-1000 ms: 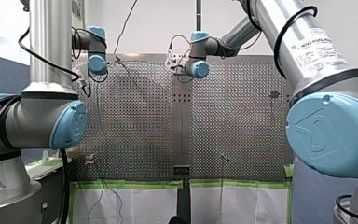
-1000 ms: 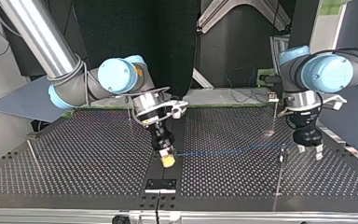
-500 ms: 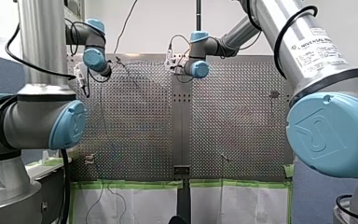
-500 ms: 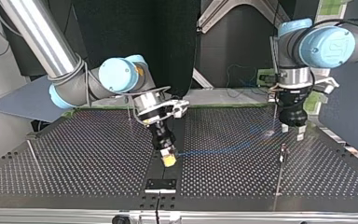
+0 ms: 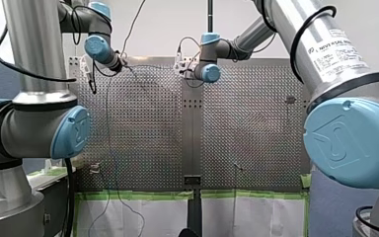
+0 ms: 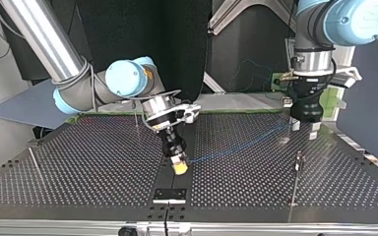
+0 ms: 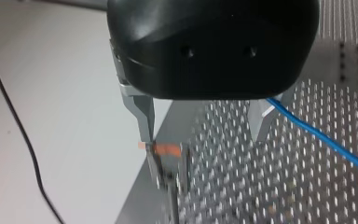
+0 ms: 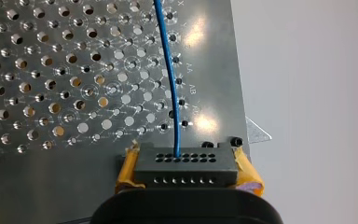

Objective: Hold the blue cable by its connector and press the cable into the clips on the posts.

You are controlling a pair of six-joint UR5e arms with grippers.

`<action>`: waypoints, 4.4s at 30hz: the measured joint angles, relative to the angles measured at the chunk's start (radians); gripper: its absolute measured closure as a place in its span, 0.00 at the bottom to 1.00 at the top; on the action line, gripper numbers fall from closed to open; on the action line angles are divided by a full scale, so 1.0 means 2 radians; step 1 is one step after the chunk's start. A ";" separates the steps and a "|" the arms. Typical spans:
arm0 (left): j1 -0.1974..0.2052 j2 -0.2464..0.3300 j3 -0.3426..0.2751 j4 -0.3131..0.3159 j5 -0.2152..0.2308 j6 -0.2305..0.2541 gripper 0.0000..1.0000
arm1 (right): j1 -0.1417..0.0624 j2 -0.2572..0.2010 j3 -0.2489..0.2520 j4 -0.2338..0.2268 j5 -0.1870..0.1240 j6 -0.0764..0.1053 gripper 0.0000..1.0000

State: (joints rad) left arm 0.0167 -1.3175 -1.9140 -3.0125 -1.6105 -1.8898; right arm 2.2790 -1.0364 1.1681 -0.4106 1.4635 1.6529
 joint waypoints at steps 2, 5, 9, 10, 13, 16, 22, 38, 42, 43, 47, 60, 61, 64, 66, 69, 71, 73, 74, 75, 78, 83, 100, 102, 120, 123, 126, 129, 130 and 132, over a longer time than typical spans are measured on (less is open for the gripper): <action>-0.005 0.007 0.000 -0.009 0.008 -0.002 0.01 | 0.000 0.000 0.000 0.000 0.000 0.000 1.00; -0.013 0.012 0.000 -0.022 0.021 -0.010 0.01 | 0.000 0.000 0.000 0.001 0.000 0.000 1.00; -0.023 0.013 0.001 -0.039 0.034 -0.019 0.01 | 0.001 0.000 0.000 0.002 0.000 -0.001 1.00; -0.025 0.013 0.001 -0.043 0.036 -0.020 0.01 | 0.001 0.000 0.000 0.002 0.000 -0.001 1.00; -0.033 0.013 0.001 -0.056 0.038 -0.021 0.01 | 0.001 0.000 0.000 0.002 0.000 -0.001 1.00; -0.039 0.013 0.002 -0.070 0.035 -0.022 0.01 | 0.001 0.000 0.000 0.002 0.000 -0.001 1.00; -0.046 0.013 0.005 -0.081 0.042 -0.031 0.01 | 0.001 0.000 0.000 0.002 0.000 -0.001 1.00; -0.038 -0.017 0.055 -0.062 -0.011 0.016 0.01 | 0.003 0.000 0.000 0.003 0.000 -0.002 1.00; -0.038 -0.009 0.057 -0.059 -0.026 0.032 0.01 | 0.003 0.000 0.000 0.003 0.000 -0.002 1.00; -0.038 -0.007 0.057 -0.058 -0.030 0.035 0.01 | 0.004 0.000 0.000 0.003 0.000 -0.002 1.00; -0.040 -0.003 0.057 -0.050 -0.046 0.051 0.01 | 0.004 0.000 0.000 0.004 0.000 -0.002 1.00; -0.046 -0.022 0.052 -0.049 -0.061 0.092 0.01 | 0.004 0.000 0.000 0.006 0.001 -0.002 1.00; -0.046 -0.023 0.052 -0.049 -0.061 0.096 0.01 | 0.004 0.000 0.000 0.006 0.001 -0.002 1.00; -0.046 -0.023 0.052 -0.046 -0.062 0.102 0.01 | 0.004 0.000 0.000 0.006 0.001 -0.002 1.00; -0.046 -0.023 0.052 -0.044 -0.062 0.103 0.01 | 0.004 0.000 0.000 0.006 0.001 -0.002 1.00; -0.046 -0.023 0.052 -0.043 -0.063 0.104 0.01 | 0.004 0.000 0.000 0.007 0.001 -0.002 1.00; -0.046 -0.023 0.052 -0.043 -0.063 0.105 0.01 | 0.004 0.000 0.000 0.008 0.001 -0.002 1.00; -0.046 -0.023 0.052 -0.043 -0.063 0.105 0.01 | 0.004 0.000 0.000 0.008 0.001 -0.002 1.00; -0.046 -0.023 0.052 -0.043 -0.063 0.105 0.01 | 0.004 0.000 0.000 0.009 0.001 -0.002 1.00; -0.046 -0.023 0.052 -0.043 -0.063 0.105 0.01 | 0.004 0.000 0.000 0.009 0.001 -0.002 1.00; -0.046 -0.023 0.052 -0.042 -0.063 0.106 0.01 | 0.005 0.000 0.000 0.010 0.001 -0.002 1.00; -0.047 -0.023 0.052 -0.042 -0.067 0.110 0.01 | 0.005 0.000 0.000 0.010 0.001 -0.003 1.00; -0.047 -0.023 0.052 -0.042 -0.085 0.131 0.01 | 0.006 0.000 0.000 0.010 0.001 -0.003 1.00; -0.047 -0.023 0.051 -0.043 -0.092 0.138 0.01 | 0.006 0.000 0.000 0.010 0.001 -0.003 1.00; -0.045 -0.023 0.051 -0.042 -0.100 0.155 0.01 | 0.007 0.000 0.000 0.011 0.001 -0.003 1.00; -0.044 -0.023 0.051 -0.041 -0.101 0.155 0.01 | 0.007 0.000 0.000 0.011 0.001 -0.003 1.00; -0.043 -0.023 0.051 -0.041 -0.101 0.155 0.01 | 0.007 0.000 0.000 0.011 0.001 -0.003 1.00; -0.042 -0.023 0.051 -0.040 -0.101 0.155 0.01 | 0.007 0.000 0.000 0.011 0.001 -0.003 1.00; -0.042 -0.023 0.051 -0.040 -0.101 0.155 0.01 | 0.007 0.000 0.000 0.012 0.001 -0.003 1.00; -0.040 -0.023 0.051 -0.039 -0.101 0.155 0.01 | 0.007 0.000 0.000 0.012 0.001 -0.003 1.00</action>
State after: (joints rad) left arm -0.0643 -1.3640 -1.8113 -3.0902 -1.8123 -1.5801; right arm 2.2926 -1.0360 1.1682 -0.3870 1.4651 1.6472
